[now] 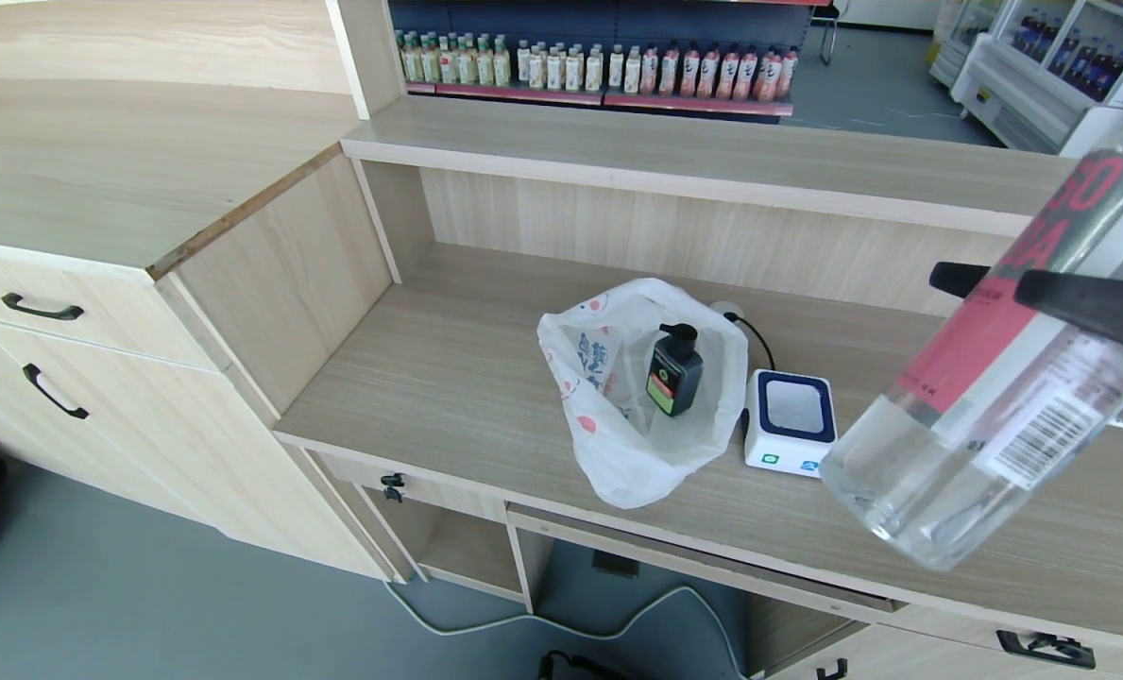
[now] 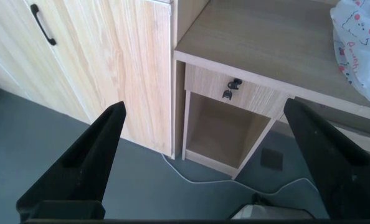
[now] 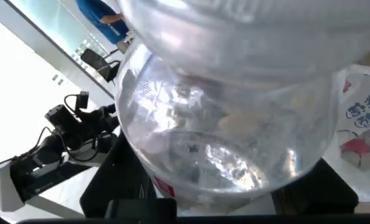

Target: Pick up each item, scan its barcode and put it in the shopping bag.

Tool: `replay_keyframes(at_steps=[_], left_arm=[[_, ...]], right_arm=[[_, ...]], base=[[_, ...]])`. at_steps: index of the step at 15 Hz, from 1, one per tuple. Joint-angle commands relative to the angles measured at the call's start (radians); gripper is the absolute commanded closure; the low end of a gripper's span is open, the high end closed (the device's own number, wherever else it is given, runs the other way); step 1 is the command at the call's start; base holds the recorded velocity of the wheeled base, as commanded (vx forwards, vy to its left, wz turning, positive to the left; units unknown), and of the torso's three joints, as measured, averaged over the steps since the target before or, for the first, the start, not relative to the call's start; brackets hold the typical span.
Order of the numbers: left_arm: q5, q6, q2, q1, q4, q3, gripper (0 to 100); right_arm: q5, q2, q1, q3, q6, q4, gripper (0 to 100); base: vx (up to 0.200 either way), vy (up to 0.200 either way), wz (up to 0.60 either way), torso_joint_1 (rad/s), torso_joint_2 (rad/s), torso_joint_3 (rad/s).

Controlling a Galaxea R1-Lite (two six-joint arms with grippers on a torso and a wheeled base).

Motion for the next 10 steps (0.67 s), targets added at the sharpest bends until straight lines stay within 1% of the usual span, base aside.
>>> replay_keyframes(at_steps=[1, 3, 5, 8, 10], left_arm=[[0.000, -0.001, 0.000, 0.000, -0.001, -0.001, 0], [0.000, -0.001, 0.000, 0.000, -0.001, -0.001, 0], [0.000, -0.001, 0.000, 0.000, -0.001, 0.000, 0], [0.000, -0.001, 0.000, 0.000, -0.001, -0.001, 0], [0.000, -0.001, 0.000, 0.000, -0.001, 0.000, 0]], right_arm=[[-0.002, -0.018, 0.068, -0.046, 0.030, 0.001, 100], [0.000, -0.015, 0.083, -0.050, 0.052, 0.001, 100], [0.009, -0.014, 0.121, -0.050, 0.058, 0.002, 100], [0.010, -0.020, 0.121, -0.047, 0.068, 0.015, 100], [0.015, -0.029, 0.123, -0.054, 0.078, 0.047, 100]], base=[[0.000, 0.000, 0.00, 0.000, 0.00, 0.000], [0.000, 0.000, 0.00, 0.000, 0.00, 0.000], [0.000, 0.000, 0.00, 0.000, 0.00, 0.000], [0.000, 0.000, 0.00, 0.000, 0.00, 0.000], [0.000, 0.000, 0.00, 0.000, 0.00, 0.000]])
